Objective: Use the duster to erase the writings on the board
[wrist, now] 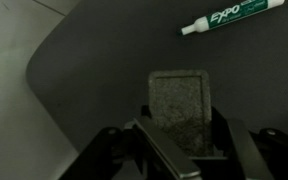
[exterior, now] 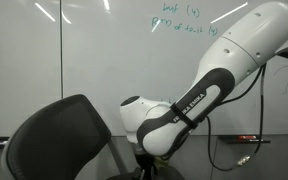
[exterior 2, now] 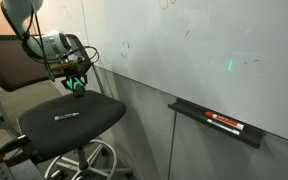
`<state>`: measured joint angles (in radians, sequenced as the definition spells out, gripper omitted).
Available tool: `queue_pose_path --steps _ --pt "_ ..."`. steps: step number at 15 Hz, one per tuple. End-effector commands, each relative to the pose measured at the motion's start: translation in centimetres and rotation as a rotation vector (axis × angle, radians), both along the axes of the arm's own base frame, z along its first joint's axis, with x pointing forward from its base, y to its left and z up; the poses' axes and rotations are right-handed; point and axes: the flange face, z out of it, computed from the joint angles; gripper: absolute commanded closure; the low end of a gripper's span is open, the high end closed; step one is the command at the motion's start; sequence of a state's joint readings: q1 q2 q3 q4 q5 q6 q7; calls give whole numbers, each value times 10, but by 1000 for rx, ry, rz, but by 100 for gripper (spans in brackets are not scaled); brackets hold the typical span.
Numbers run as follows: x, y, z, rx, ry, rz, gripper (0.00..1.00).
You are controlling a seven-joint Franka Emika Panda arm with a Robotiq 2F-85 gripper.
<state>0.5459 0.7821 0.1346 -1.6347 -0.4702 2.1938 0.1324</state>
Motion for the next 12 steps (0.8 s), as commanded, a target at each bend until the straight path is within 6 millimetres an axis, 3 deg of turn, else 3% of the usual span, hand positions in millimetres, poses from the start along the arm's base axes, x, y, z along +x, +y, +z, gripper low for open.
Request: queue_pose_path --steps 1,6,12 --pt "13 -18 43 -3 -145 -9 69" --pt "36 -39 88 37 -369 -104 69" --pt "45 -58 124 30 -569 -175 69"
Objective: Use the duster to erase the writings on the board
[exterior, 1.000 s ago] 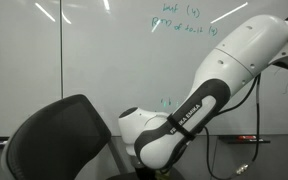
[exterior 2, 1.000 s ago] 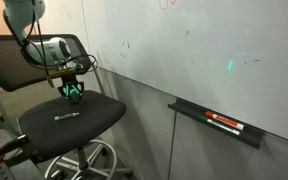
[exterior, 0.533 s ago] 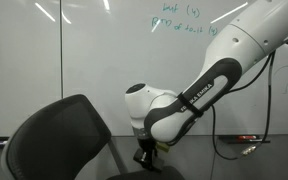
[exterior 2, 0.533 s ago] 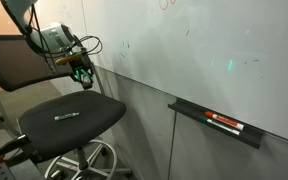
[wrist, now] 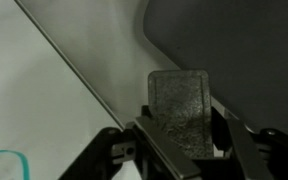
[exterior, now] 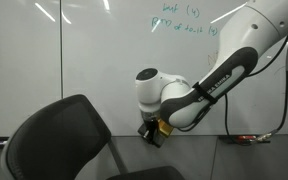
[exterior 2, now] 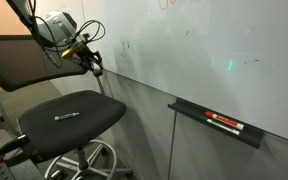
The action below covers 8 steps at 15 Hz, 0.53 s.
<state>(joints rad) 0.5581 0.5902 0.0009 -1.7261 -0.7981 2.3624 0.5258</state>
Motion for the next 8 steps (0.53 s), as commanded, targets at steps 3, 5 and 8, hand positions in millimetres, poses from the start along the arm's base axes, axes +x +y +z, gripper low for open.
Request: queue_pose_path --steps 3,5,8 --pt "7 -32 38 -32 -211 -69 69" --pt "15 -45 47 -43 -276 -106 69" --pt "25 -61 54 -67 -358 -150 69"
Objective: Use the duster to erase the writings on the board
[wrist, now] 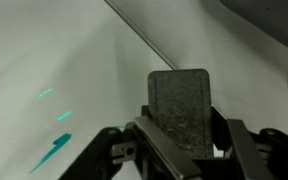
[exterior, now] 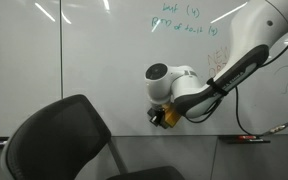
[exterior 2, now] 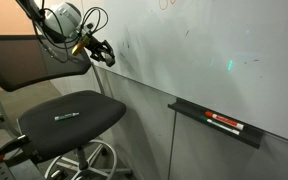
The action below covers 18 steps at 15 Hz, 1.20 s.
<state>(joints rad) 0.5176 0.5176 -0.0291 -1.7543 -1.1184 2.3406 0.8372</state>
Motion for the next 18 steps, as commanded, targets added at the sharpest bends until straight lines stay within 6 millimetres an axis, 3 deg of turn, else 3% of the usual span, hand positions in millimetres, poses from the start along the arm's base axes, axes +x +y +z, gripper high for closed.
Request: queue_pose_path --steps 1,12,18 --pt "5 -21 15 -22 -101 -55 69" --pt "34 -48 18 -238 -271 -57 69" --pt "22 -32 -15 -259 -224 -38 69"
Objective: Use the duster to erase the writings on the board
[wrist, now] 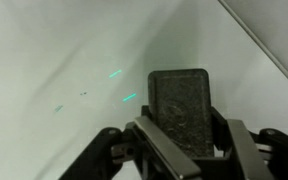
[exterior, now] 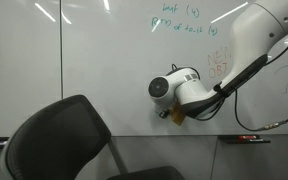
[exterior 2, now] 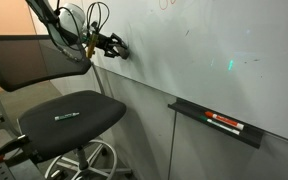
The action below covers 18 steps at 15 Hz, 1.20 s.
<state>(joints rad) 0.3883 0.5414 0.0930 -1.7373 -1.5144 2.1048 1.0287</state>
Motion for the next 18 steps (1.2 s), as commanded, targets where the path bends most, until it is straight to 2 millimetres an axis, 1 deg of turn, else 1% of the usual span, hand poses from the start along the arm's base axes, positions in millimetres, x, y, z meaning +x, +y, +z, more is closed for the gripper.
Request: queue_pose_path --steps 1,5,7,8,10,13,16,18 --pt "-2 14 -22 -13 13 17 69" --pt "-15 40 -55 -7 68 60 69" --pt "-17 46 -65 -11 83 74 69" --pt "-15 47 -67 -18 79 81 69" --pt "-11 47 -66 -27 66 88 69" --pt "2 43 -55 -44 25 97 69" --pt "15 33 -43 -67 -16 95 69" --pt "23 23 -40 -84 -34 81 69"
